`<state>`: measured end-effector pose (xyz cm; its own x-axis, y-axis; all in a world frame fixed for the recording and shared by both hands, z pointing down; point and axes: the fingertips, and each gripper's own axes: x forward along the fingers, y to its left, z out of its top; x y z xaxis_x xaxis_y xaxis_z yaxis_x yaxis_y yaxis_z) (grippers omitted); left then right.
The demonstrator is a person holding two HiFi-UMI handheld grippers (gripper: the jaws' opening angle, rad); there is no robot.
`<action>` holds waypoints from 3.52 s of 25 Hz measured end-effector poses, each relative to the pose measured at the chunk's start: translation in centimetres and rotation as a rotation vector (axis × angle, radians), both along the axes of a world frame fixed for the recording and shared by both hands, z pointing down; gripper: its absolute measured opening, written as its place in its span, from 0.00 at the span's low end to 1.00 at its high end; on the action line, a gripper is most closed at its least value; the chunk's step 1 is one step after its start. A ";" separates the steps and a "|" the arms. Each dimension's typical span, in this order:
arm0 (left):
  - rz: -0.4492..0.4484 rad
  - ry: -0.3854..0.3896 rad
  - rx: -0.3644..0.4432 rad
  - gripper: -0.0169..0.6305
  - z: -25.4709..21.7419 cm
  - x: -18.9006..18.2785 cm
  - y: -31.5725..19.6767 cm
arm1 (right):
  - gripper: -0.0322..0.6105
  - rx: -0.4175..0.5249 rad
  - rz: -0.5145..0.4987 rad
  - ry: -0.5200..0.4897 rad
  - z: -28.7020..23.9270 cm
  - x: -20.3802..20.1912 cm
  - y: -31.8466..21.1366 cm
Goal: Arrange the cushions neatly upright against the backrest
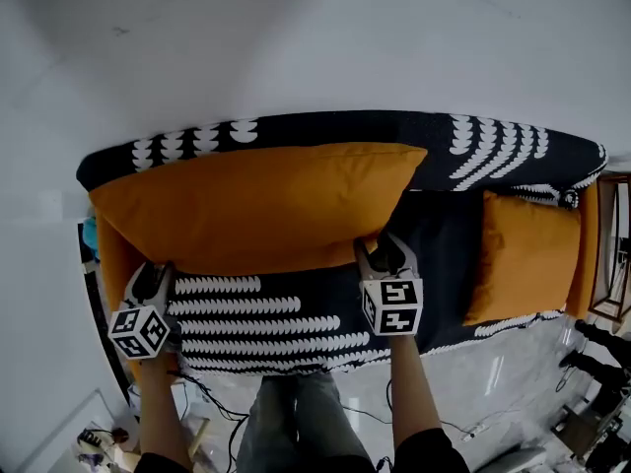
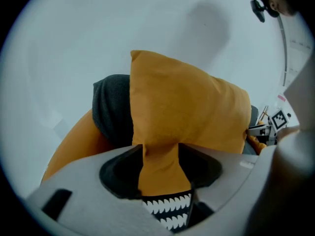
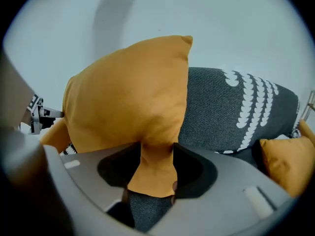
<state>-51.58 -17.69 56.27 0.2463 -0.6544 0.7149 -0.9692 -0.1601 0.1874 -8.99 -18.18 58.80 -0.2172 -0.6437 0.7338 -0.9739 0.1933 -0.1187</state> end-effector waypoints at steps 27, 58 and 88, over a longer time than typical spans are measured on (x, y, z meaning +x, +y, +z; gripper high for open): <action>0.279 0.197 0.228 0.03 -17.7 8.6 10.0 | 0.06 0.223 0.311 0.050 -22.0 2.9 16.9; 1.158 0.301 0.372 0.03 -32.2 50.5 31.5 | 0.06 0.366 1.036 0.156 -36.3 26.5 59.7; 1.241 0.300 0.378 0.03 -31.1 82.9 43.0 | 0.06 0.399 1.063 0.149 -35.2 55.1 70.1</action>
<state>31.36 25.28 25.16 0.9348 -0.0276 0.3540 -0.0729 -0.9906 0.1155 46.08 51.96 23.60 0.6483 -0.6425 0.4086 -0.6663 -0.7384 -0.1040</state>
